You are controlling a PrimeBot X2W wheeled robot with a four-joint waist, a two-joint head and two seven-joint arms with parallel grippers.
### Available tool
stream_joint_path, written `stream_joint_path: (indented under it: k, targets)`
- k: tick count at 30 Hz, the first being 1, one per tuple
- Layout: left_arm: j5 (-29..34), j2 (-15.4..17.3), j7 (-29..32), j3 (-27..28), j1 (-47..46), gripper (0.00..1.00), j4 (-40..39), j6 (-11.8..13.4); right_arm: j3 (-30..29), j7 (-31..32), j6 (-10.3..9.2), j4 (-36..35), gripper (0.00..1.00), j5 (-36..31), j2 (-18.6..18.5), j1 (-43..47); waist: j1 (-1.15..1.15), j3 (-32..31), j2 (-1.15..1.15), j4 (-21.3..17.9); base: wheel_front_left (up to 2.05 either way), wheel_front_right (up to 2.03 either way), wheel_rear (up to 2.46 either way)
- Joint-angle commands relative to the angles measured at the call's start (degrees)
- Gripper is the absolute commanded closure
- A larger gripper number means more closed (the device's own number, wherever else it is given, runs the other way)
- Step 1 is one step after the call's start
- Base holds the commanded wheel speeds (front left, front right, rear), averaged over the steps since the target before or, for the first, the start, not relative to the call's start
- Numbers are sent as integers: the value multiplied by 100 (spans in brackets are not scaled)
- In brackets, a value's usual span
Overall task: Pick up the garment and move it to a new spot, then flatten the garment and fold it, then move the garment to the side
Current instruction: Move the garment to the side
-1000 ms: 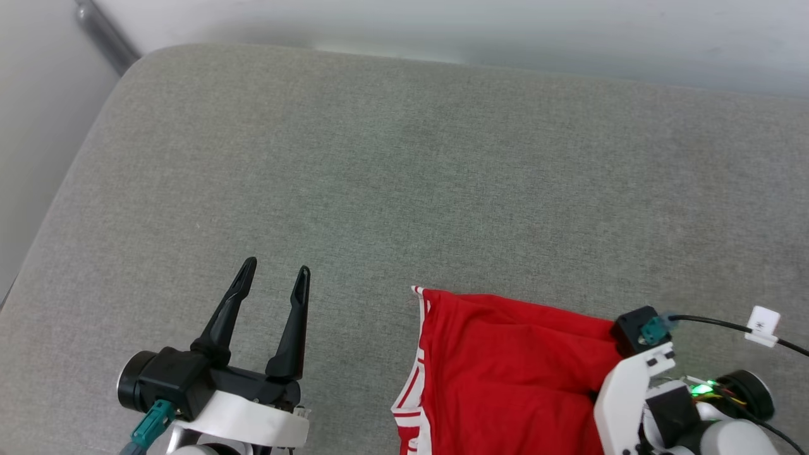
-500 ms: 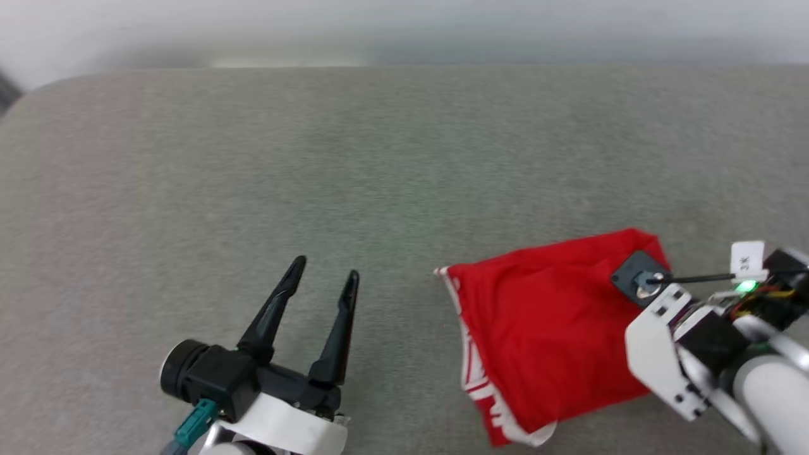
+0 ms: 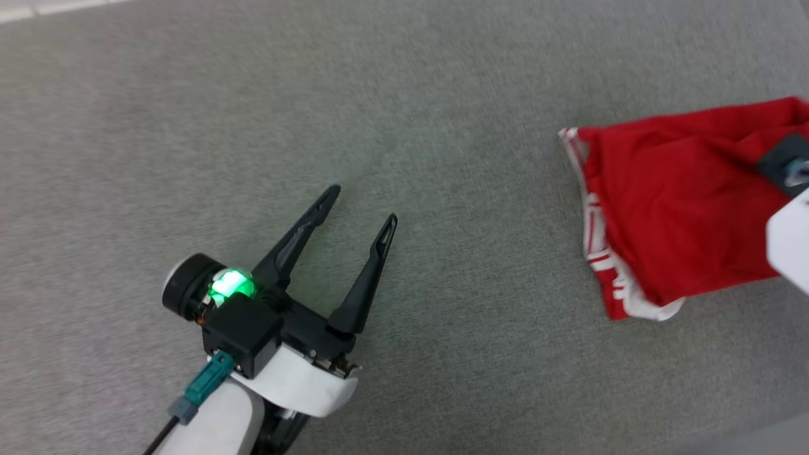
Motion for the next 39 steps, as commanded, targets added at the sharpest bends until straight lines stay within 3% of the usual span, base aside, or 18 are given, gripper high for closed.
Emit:
stream_joint_path:
  k: [1,12,24,25,26,34,38,39]
  targets:
    - [19,80,-13,-37,-173,0,-39,-10,-155,-155,-9,182,100,-39,-65,-81,-1,601,0,-445,0,0,0]
    - [-11,448,-13,-249,-788,0,-317,-9,-1369,-1401,-10,1696,100,-311,-199,57,-1,1300,0,-251,0,0,0]
    - [-1,553,-10,-164,-950,0,-456,-9,-2507,-2205,-10,2774,100,-868,97,-258,-1,1611,0,89,0,0,0]
    - [-3,539,-10,-164,-938,0,-448,-9,-2561,-2237,-10,2808,72,-926,132,-269,-1,1580,0,104,0,0,0]
    - [2,512,-10,-161,-920,0,-438,-9,-2617,-2258,-10,2834,0,-975,180,-292,-1,1534,0,117,0,0,0]
    - [-89,158,-13,138,-578,0,-268,-9,-2713,-2442,-10,2705,0,-1135,473,-379,-1,711,0,204,0,0,0]
    - [-90,-70,-13,555,-215,0,-63,-1,-2833,-2737,-10,2391,0,-958,885,-402,-1,98,0,249,0,0,0]
    - [-53,-201,-13,874,96,0,81,7,-2835,-3003,-9,2101,0,-839,1207,-238,-1,-357,0,329,0,0,0]
